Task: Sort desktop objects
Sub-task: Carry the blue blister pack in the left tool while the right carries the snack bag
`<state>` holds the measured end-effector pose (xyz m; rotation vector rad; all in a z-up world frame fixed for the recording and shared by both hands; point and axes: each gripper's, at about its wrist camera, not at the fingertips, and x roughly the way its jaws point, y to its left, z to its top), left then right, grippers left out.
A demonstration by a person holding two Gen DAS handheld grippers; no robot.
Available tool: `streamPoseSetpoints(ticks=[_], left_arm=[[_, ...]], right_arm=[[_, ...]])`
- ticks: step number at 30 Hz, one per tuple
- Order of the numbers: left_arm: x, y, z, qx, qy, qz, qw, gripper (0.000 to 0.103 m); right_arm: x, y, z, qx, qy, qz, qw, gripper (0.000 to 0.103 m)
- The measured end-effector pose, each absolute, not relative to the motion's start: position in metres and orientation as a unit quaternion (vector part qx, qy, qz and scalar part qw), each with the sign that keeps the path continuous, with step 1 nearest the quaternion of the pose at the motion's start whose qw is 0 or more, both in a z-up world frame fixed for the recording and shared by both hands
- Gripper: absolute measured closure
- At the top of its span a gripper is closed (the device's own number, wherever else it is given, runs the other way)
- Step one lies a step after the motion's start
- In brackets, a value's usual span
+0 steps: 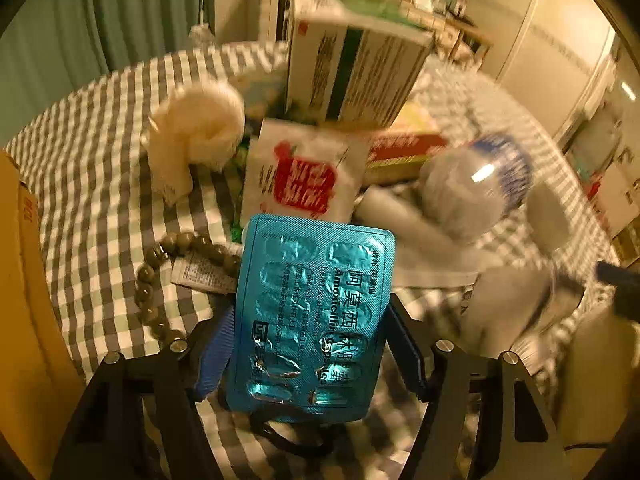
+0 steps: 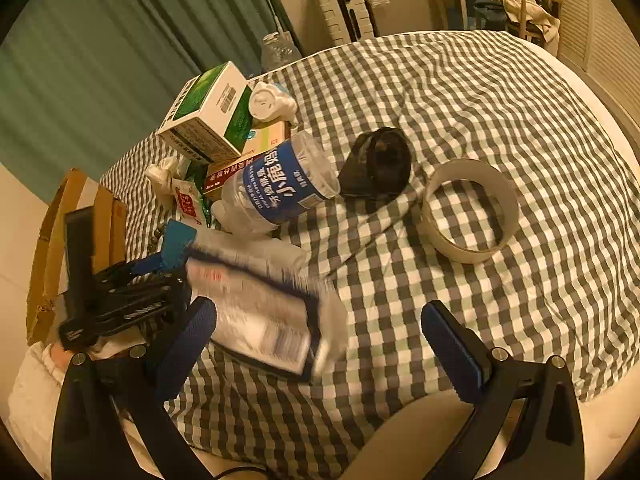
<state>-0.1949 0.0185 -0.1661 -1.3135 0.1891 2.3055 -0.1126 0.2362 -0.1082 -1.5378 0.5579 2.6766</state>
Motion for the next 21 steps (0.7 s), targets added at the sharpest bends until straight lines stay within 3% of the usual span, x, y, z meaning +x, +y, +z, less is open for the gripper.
streamPoseSetpoints(ticks=[11,13,16,17,21], left_arm=[[-0.138,-0.006,-0.115,-0.367,0.025,0.911,0.185,0.032],[-0.145,-0.007,-0.113,-0.367,0.02,0.911,0.185,0.032],[-0.142,-0.006,-0.112,-0.364,0.013,0.914,0.18,0.032],[-0.14,-0.004,-0.113,-0.366,0.01,0.914,0.177,0.032],[-0.134,-0.009,-0.109,-0.373,-0.007,0.913,0.167,0.032]], right_arm=[[-0.123,0.191,-0.14,-0.533,0.117,0.838,-0.033,0.001],[-0.128,0.187,-0.146,-0.545,0.113,0.83,-0.039,0.007],[-0.128,0.185,-0.151,-0.558,0.124,0.819,-0.055,0.048],[-0.127,0.185,-0.152,-0.559,0.13,0.817,-0.063,0.068],[-0.118,0.172,-0.146,-0.551,0.107,0.823,-0.089,0.087]])
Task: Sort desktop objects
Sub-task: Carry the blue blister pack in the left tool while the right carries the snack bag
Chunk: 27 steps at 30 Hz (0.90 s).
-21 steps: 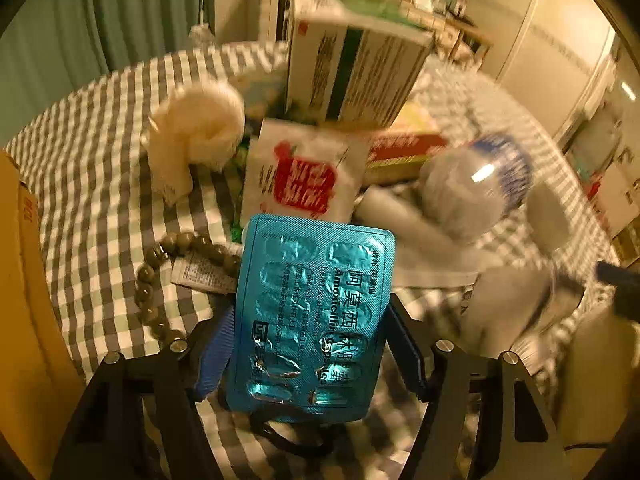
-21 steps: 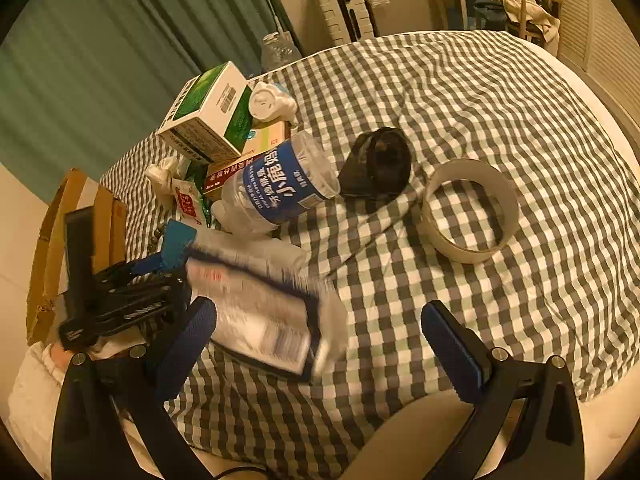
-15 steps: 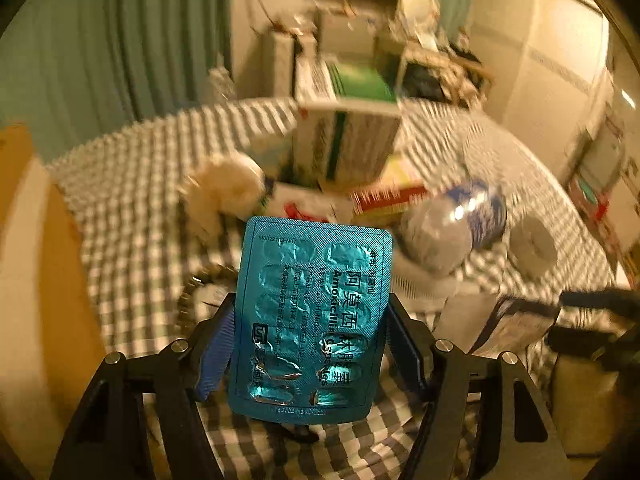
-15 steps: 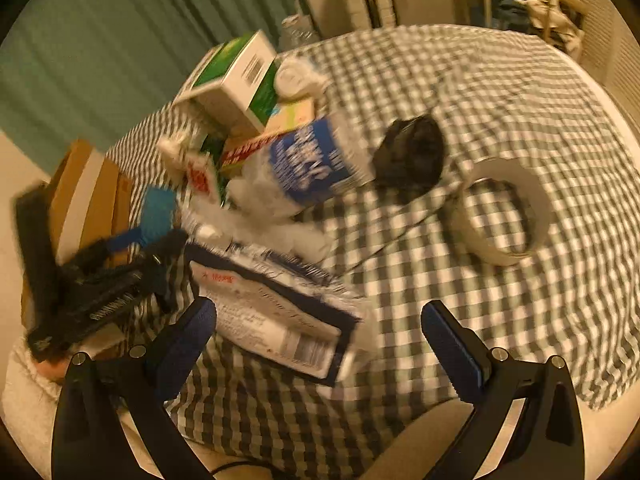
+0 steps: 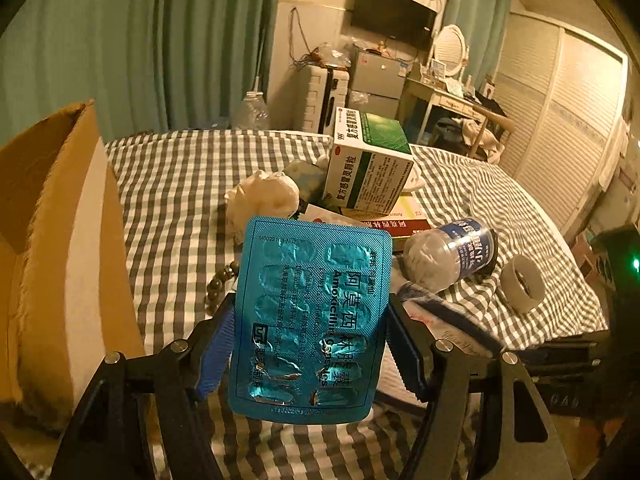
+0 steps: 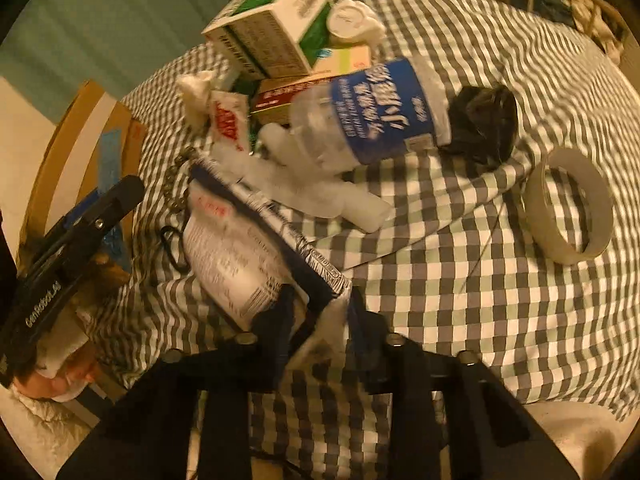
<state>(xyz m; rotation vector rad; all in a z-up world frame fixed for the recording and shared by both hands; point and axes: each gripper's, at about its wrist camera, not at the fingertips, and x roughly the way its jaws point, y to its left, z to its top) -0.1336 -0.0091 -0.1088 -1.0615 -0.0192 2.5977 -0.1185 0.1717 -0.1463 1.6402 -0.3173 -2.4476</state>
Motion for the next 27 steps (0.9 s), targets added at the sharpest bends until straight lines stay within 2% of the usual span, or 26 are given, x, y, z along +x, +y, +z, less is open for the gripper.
streamPoseSetpoints(ticks=[6,18,23,27], left_arm=[[-0.118,-0.013,-0.096,-0.36,-0.013,0.92,0.156,0.032],[-0.088,-0.019,-0.064,-0.358,-0.031,0.923,0.138,0.032],[-0.09,-0.027,-0.039,-0.37,-0.03,0.917,0.143,0.032],[-0.091,-0.051,-0.012,-0.374,-0.058,0.915,0.138,0.032]], right_arm=[[-0.107,0.161,-0.137,0.528,-0.1,-0.835,0.12,0.093],[-0.065,0.151,-0.065,0.447,-0.056,-0.887,0.099,0.094],[-0.058,0.138,-0.038,0.43,-0.04,-0.897,0.099,0.094],[-0.054,0.126,-0.015,0.41,-0.028,-0.906,0.105,0.094]])
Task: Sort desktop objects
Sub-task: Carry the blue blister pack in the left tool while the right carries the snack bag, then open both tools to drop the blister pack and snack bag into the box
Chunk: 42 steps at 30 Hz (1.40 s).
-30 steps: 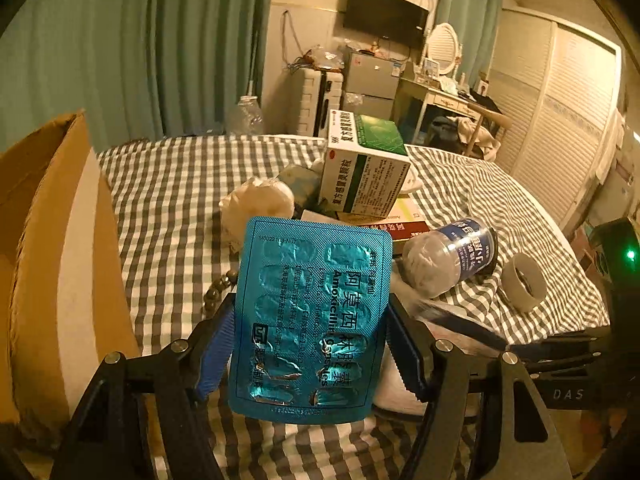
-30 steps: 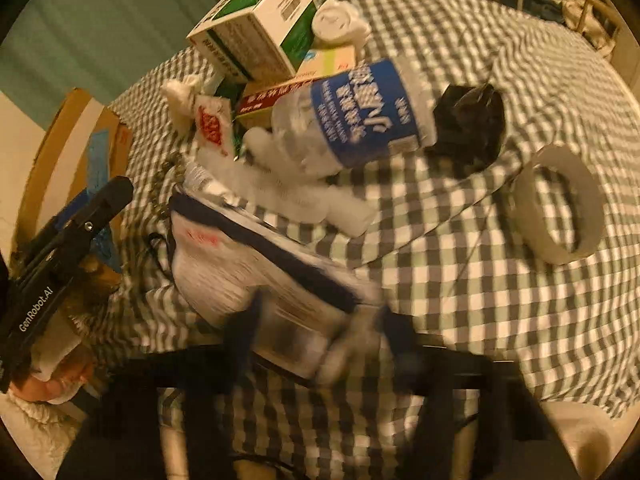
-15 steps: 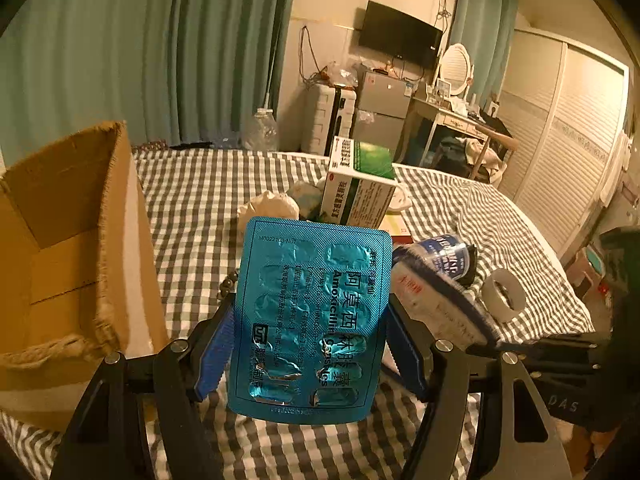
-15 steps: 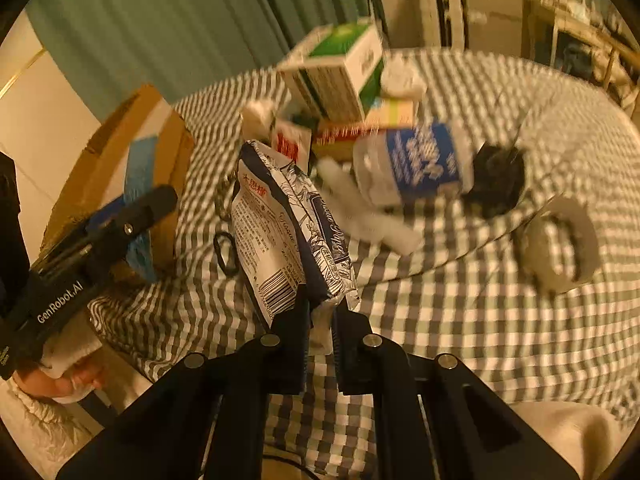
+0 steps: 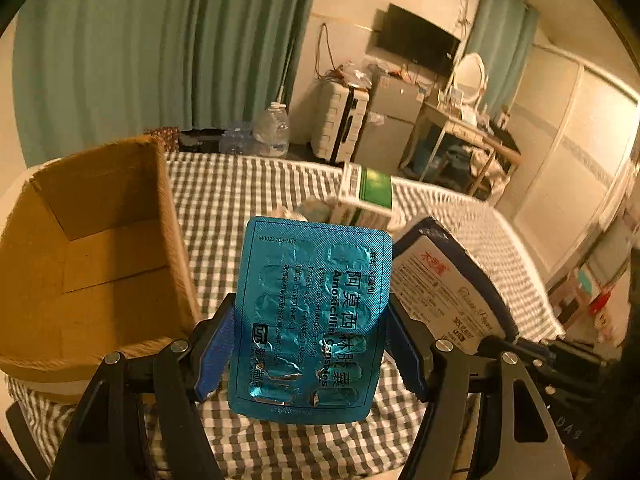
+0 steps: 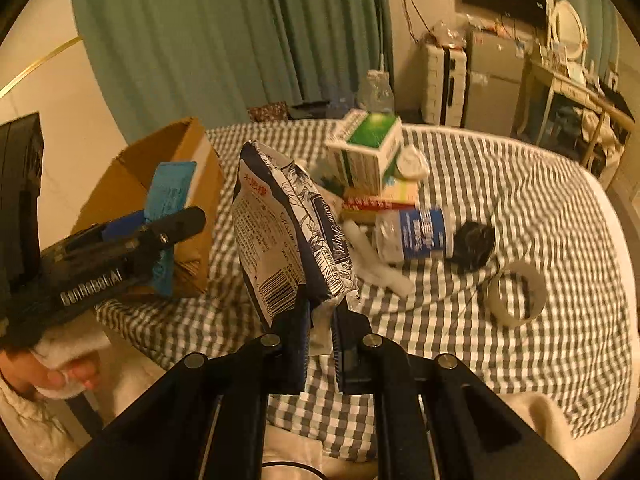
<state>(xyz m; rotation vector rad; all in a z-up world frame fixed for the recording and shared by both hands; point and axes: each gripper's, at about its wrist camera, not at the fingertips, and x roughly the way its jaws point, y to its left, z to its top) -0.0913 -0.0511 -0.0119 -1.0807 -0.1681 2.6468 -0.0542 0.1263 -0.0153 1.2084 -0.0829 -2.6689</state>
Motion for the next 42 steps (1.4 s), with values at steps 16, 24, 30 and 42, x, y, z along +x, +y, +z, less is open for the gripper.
streamPoseSetpoints(ticks=[16,24,30,42], left_arm=[[-0.109,-0.179,0.114,-0.342,-0.021,0.938,0.046,0.032],[-0.117,-0.241,0.089,-0.359,-0.035,0.933,0.016,0.032],[-0.13,-0.265,0.032,-0.408,-0.047,0.912,0.022,0.032],[-0.132,-0.256,0.018,-0.398,-0.01,0.917,0.023,0.0]], right_arm=[[-0.073,0.001,0.098,0.31,0.044,-0.929,0.199,0.093],[-0.119,-0.074,0.081,0.352,0.063,-0.905,0.232,0.093],[-0.148,-0.096,0.033,0.402,0.068,-0.885,0.226,0.093],[-0.153,-0.07,0.042,0.365,0.039,-0.911,0.186,0.025]])
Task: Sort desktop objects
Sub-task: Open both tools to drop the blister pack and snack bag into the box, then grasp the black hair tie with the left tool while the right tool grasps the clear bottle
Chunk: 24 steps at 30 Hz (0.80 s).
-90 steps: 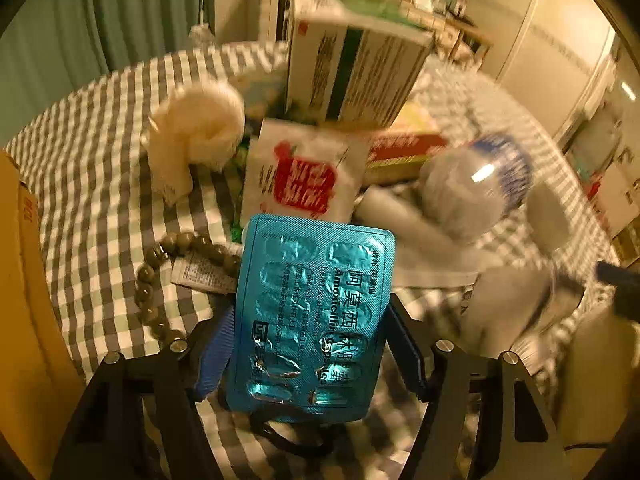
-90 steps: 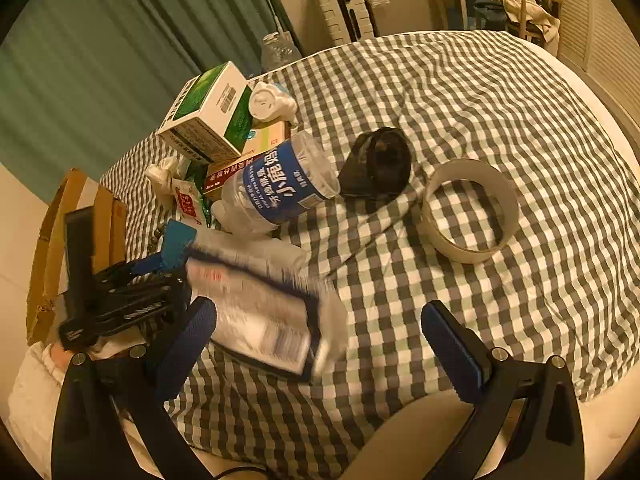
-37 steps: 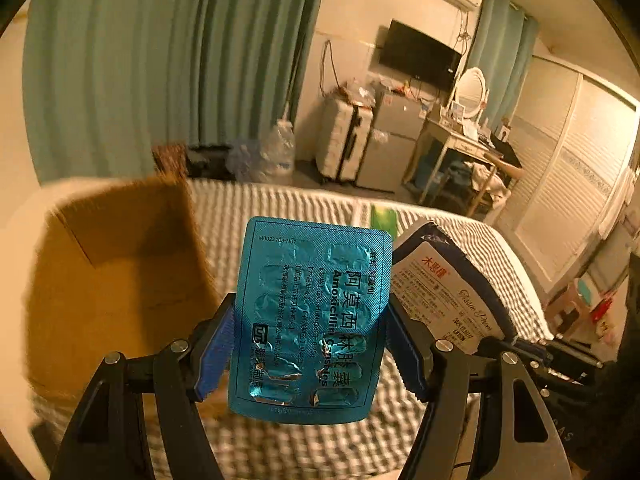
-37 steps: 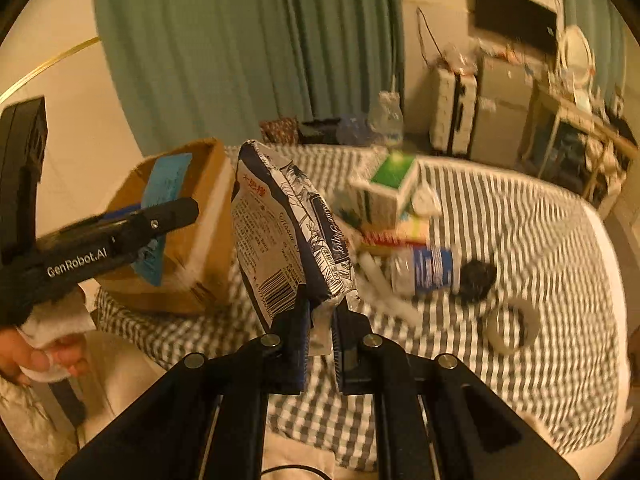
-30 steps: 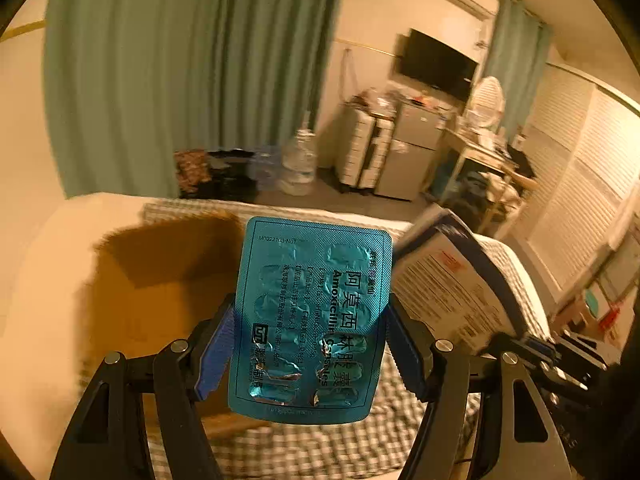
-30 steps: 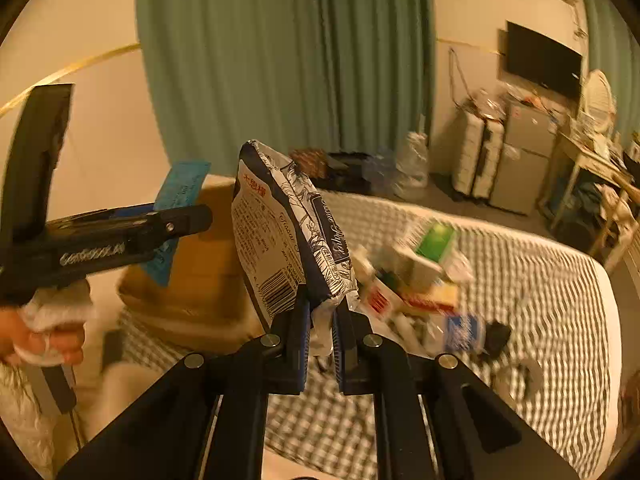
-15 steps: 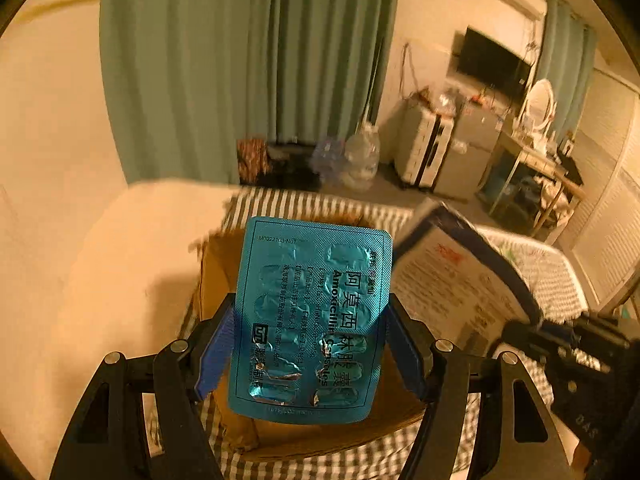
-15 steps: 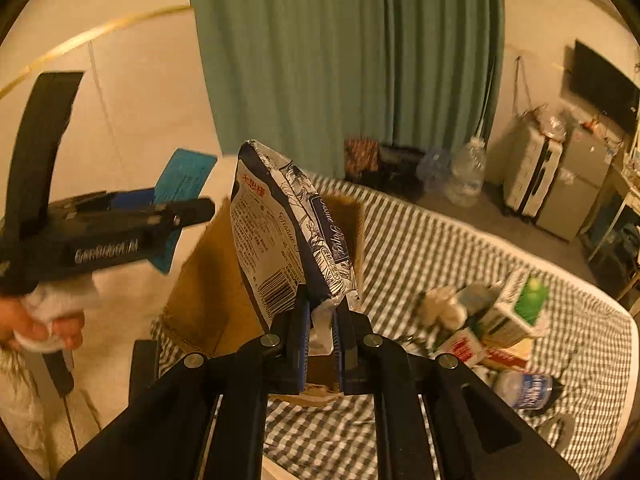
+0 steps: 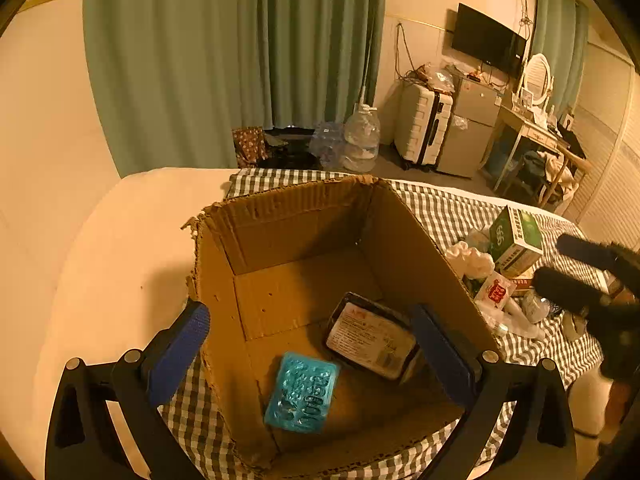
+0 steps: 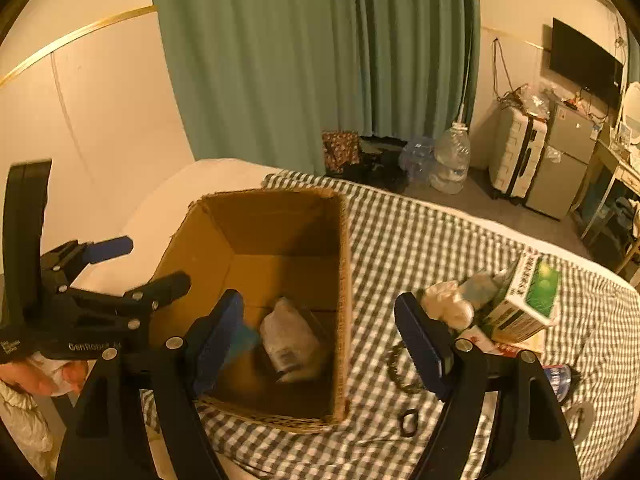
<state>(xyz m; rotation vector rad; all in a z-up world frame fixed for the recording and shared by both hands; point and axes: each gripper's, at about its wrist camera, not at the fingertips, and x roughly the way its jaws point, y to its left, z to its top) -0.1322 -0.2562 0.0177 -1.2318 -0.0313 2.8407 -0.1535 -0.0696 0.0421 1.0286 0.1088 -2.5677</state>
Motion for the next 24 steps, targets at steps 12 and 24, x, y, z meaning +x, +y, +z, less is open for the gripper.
streamPoseSetpoints(ticks=[12,24], left_arm=[[-0.097,-0.157,0.033,-0.387,0.015,0.915,0.115,0.0],[-0.079,0.003,-0.06,-0.415,0.048,0.9,0.121,0.0]], right_arm=[[-0.119,0.088,0.073,0.346,0.011,-0.934,0.087,0.025],[-0.108,0.199,-0.014,0.371,-0.025,-0.927,0.04,0.015]])
